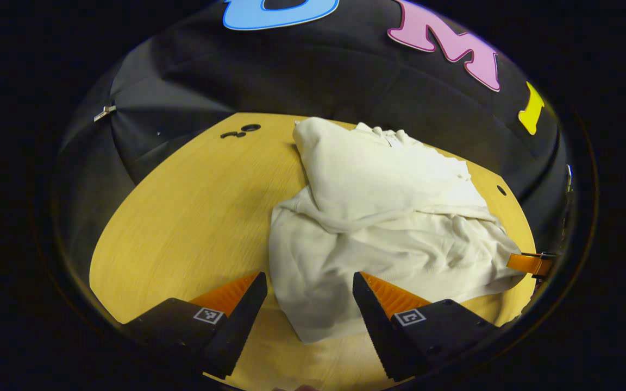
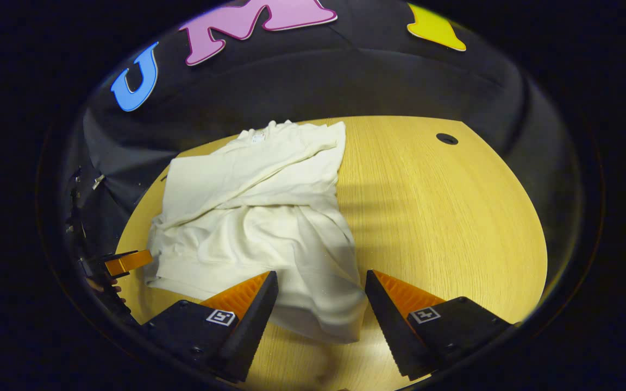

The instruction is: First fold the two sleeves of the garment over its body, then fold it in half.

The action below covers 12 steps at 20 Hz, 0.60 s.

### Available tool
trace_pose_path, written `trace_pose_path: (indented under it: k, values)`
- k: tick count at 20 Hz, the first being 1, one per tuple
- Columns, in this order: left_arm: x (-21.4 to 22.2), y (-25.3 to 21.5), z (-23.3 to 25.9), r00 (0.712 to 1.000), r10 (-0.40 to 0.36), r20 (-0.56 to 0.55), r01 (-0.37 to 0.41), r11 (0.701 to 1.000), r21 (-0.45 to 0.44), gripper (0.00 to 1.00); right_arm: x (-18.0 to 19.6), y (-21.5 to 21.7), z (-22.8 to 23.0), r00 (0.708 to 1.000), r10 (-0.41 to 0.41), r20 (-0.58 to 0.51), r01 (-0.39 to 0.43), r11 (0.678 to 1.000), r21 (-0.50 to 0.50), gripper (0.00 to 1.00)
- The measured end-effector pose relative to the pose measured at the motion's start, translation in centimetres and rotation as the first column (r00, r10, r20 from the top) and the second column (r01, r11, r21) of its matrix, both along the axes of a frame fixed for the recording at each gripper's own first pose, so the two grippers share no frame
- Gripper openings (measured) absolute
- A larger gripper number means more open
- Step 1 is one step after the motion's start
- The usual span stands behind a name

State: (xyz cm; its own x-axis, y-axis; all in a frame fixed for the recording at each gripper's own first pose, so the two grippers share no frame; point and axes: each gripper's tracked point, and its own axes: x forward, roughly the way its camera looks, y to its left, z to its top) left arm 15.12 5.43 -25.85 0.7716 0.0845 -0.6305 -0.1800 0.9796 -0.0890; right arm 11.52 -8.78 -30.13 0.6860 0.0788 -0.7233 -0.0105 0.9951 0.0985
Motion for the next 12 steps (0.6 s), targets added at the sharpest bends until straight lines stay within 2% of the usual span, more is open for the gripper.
trace_pose_path:
  k: [4,7,8,11,12]
  values:
    - [-0.9,-0.2,-1.8,0.999,0.001,-0.035,0.001,0.999,0.037,0.99,-1.1,-0.3,-2.0,0.998,-0.024,-0.055,0.024,1.0,-0.009,0.99]
    - [-0.9,-0.8,-2.2,0.999,-0.026,-0.046,0.029,0.997,0.067,1.0,-0.9,-0.4,-2.0,0.999,-0.024,-0.037,0.022,0.999,-0.034,0.97]
    - [-0.9,-1.1,-2.4,0.998,-0.033,-0.054,0.037,0.997,0.074,0.97,-1.0,-0.3,-2.3,0.999,-0.021,-0.042,0.019,0.999,-0.048,0.98]
    - [-0.7,-2.2,-2.4,0.996,-0.07,-0.06,0.074,0.995,0.069,0.75,-1.5,0.2,-2.4,0.999,-0.019,-0.045,0.015,0.996,-0.088,0.89]
    - [-0.6,-2.8,-2.4,0.994,-0.087,-0.059,0.09,0.994,0.064,0.58,-1.6,0.7,-2.5,0.998,-0.014,-0.055,0.01,0.996,-0.084,0.81]
